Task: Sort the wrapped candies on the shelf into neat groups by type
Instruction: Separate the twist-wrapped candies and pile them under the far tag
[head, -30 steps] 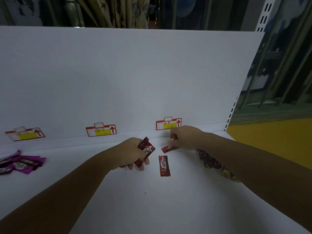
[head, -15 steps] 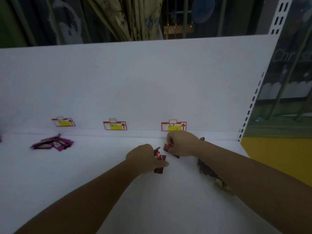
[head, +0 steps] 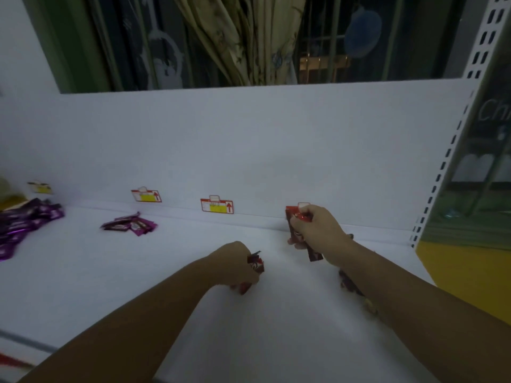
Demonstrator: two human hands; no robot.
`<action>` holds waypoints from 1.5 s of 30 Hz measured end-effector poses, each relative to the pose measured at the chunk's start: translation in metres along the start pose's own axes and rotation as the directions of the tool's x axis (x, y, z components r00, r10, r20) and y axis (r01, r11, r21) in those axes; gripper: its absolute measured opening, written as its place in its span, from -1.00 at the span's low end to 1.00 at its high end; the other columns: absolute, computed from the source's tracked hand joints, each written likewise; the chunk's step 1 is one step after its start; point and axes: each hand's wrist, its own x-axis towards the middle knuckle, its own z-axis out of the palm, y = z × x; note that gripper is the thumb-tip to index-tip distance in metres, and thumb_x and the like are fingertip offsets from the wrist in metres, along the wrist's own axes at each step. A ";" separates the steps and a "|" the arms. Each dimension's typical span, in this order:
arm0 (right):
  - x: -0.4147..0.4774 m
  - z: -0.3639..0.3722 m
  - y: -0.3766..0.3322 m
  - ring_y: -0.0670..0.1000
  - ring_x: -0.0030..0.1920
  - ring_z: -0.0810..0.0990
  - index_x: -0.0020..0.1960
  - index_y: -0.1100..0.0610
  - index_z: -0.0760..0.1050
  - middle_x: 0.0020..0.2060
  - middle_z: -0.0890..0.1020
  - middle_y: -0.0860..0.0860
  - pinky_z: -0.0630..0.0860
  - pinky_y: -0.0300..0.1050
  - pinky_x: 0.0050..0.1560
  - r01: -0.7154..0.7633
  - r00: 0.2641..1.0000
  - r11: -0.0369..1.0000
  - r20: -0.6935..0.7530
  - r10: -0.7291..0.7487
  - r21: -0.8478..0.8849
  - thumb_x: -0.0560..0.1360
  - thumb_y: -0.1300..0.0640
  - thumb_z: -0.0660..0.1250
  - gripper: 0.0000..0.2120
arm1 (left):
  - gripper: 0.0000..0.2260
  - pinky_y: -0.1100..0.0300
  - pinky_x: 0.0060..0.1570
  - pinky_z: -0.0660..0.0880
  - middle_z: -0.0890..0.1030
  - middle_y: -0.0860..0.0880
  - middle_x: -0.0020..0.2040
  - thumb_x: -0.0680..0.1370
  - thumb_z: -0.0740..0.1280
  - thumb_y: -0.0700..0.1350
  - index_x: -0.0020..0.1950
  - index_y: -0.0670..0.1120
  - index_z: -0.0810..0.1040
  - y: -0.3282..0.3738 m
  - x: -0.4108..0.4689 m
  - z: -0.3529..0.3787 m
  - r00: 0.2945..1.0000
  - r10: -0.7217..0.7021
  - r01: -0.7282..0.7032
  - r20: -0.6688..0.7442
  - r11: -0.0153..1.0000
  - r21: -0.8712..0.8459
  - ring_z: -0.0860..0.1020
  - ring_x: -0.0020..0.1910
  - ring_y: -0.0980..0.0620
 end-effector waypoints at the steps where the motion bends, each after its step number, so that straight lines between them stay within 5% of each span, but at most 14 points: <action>1: -0.001 0.004 -0.001 0.03 -0.38 0.67 -0.02 0.12 0.45 -0.13 0.57 0.11 0.53 -0.21 -0.46 -0.010 1.000 1.000 -0.019 0.010 0.017 0.53 0.23 0.26 -0.95 | -0.83 0.37 -0.50 0.41 0.53 0.00 -0.43 0.36 0.41 -0.06 -0.29 -0.13 0.51 -0.006 -0.003 -0.003 1.000 0.026 -0.026 0.002 1.000 -0.013 0.47 -0.55 0.14; 5: -0.003 0.030 -0.002 0.01 -0.51 0.58 -0.12 0.14 0.46 -0.38 0.62 0.06 0.50 -0.20 -0.51 -0.023 0.997 0.998 -0.074 0.027 0.054 0.51 0.29 0.27 -0.91 | -0.92 0.41 -0.52 0.40 0.58 0.03 -0.40 0.38 0.36 -0.17 -0.27 -0.09 0.48 -0.037 -0.020 -0.018 0.994 0.108 -0.113 -0.036 0.964 -0.239 0.56 -0.46 0.14; 11: -0.001 0.105 -0.017 0.02 -0.55 0.44 -0.13 0.23 0.46 -0.44 0.57 0.12 0.36 -0.24 -0.53 -0.118 0.981 0.977 -0.133 0.142 0.176 0.50 0.32 0.17 -0.90 | -0.94 0.30 -0.54 0.41 0.63 -0.02 -0.34 0.51 0.27 -0.16 -0.12 0.01 0.47 -0.109 -0.045 -0.050 0.986 0.116 -0.157 -0.119 0.883 -0.443 0.53 -0.54 0.12; 18: -0.001 0.167 -0.018 -0.06 -0.59 0.34 -0.28 0.13 0.46 -0.52 0.52 -0.03 0.32 -0.22 -0.54 -0.072 0.943 0.997 -0.324 0.077 0.025 0.54 0.01 0.22 -0.72 | -0.86 0.30 -0.55 0.31 0.49 -0.05 -0.36 0.54 0.19 -0.25 -0.11 -0.04 0.47 -0.163 -0.025 -0.065 0.969 -0.024 -0.155 -0.245 0.713 -0.684 0.40 -0.50 0.08; 23: 0.015 0.174 -0.002 -0.07 -0.58 0.36 -0.27 0.12 0.45 -0.50 0.53 -0.03 0.35 -0.21 -0.52 -0.111 0.936 0.994 -0.336 0.108 0.009 0.54 -0.02 0.22 -0.71 | -0.89 0.21 -0.28 0.39 0.50 -0.05 -0.25 0.54 0.21 -0.23 0.00 -0.07 0.47 -0.167 0.006 -0.052 0.956 0.034 -0.215 -0.293 0.760 -0.613 0.45 -0.32 0.05; 28: 0.052 0.170 0.012 -0.02 -0.56 0.41 -0.23 0.08 0.43 -0.49 0.54 0.01 0.38 -0.23 -0.50 -0.140 0.957 0.987 -0.246 0.154 0.074 0.55 -0.02 0.21 -0.75 | -0.75 0.26 -0.19 0.41 0.49 0.04 -0.19 0.53 0.24 -0.20 0.20 -0.06 0.42 -0.158 0.039 -0.051 0.944 0.089 -0.241 -0.319 0.846 -0.475 0.48 -0.23 0.09; 32: 0.080 0.173 0.020 -0.11 -0.56 0.49 -0.15 0.08 0.44 -0.34 0.59 0.06 0.38 -0.28 -0.53 -0.121 0.975 0.993 -0.187 0.118 -0.005 0.56 -0.05 0.19 -0.76 | -0.75 0.24 -0.19 0.39 0.46 0.08 -0.22 0.51 0.25 -0.18 0.17 -0.02 0.40 -0.148 0.067 -0.058 0.941 0.116 -0.240 -0.317 0.890 -0.387 0.46 -0.23 0.10; 38: 0.094 0.169 0.024 -0.02 -0.18 0.62 0.03 0.09 0.54 -0.13 0.66 0.07 0.51 -0.18 -0.13 -0.146 0.982 0.987 0.133 0.137 0.068 0.57 -0.13 0.15 -0.66 | -0.81 0.21 -0.26 0.45 0.50 0.09 -0.24 0.47 0.27 -0.18 -0.01 0.07 0.36 -0.151 0.092 -0.065 0.925 0.140 -0.249 -0.352 0.925 -0.286 0.49 -0.27 0.10; 41: 0.095 0.159 0.024 0.05 0.16 0.56 0.18 0.19 0.52 0.15 0.59 0.16 0.43 -0.06 0.26 -0.154 0.960 0.974 0.257 0.108 0.164 0.60 -0.07 0.11 -0.60 | -0.79 0.24 -0.23 0.44 0.50 0.12 -0.24 0.48 0.30 -0.18 -0.07 0.11 0.35 -0.152 0.097 -0.064 0.924 0.207 -0.290 -0.321 0.927 -0.238 0.50 -0.24 0.12; 45: 0.082 0.148 0.022 -0.20 0.16 0.52 0.12 -0.09 0.57 0.08 0.61 -0.20 0.35 -0.32 0.21 0.011 0.981 0.999 0.192 -0.002 -0.045 0.59 -0.07 0.15 -0.76 | -0.64 0.14 0.07 0.49 0.57 0.05 0.03 0.43 0.44 -0.04 0.16 0.03 0.41 -0.148 0.096 -0.060 0.929 0.309 -0.354 -0.205 0.902 -0.245 0.55 0.01 0.06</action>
